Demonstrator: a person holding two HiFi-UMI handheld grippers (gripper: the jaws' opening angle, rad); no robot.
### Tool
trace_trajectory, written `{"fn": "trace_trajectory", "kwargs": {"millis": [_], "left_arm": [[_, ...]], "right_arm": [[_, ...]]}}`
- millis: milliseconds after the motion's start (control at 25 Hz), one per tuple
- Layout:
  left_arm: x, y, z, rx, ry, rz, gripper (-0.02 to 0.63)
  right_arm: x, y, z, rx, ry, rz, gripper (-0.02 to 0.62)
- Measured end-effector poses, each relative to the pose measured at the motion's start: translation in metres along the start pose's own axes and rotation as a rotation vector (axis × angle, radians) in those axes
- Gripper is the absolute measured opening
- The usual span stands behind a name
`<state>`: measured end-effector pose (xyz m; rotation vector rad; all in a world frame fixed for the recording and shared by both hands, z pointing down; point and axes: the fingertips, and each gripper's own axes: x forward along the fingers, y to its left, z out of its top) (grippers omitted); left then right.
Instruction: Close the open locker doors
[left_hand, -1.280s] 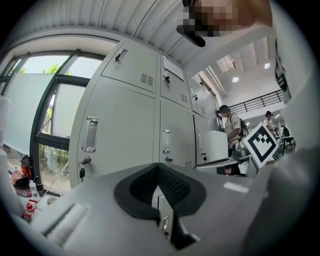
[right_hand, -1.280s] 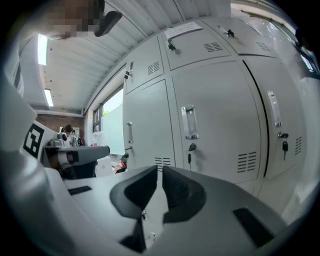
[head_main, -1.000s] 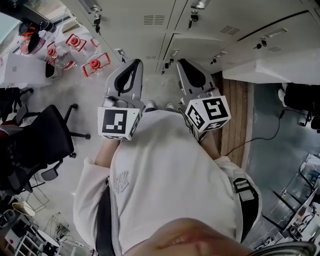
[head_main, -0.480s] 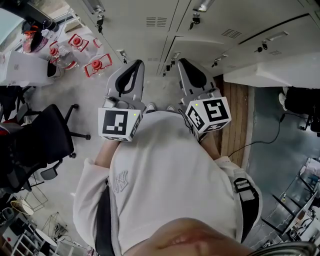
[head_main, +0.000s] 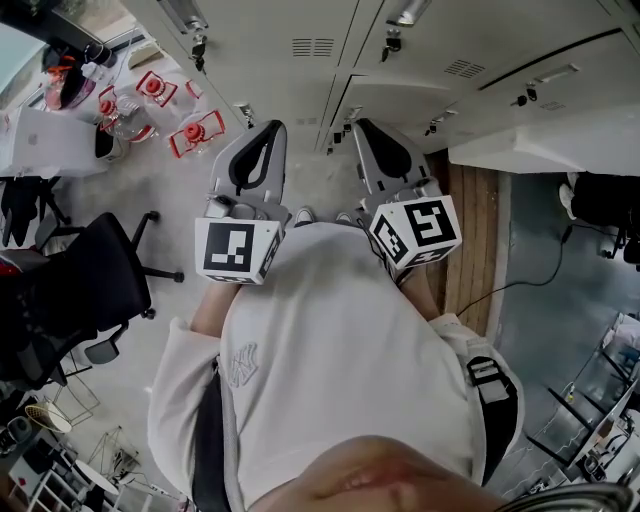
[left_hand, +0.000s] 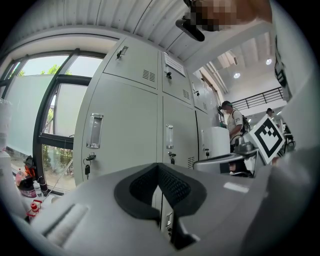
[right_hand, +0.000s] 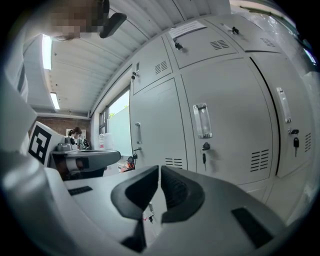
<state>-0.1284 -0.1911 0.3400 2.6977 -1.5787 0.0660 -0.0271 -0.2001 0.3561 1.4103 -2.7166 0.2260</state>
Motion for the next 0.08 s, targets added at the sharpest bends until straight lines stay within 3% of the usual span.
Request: {"fn": "trace_trajectory", "kwargs": {"millis": [80], "left_arm": [[0.0002, 0.0015, 0.0005, 0.000, -0.001, 0.001, 0.002]], "right_arm": [[0.0012, 0.0005, -0.0002, 0.001, 0.001, 0.001, 0.021]]}}
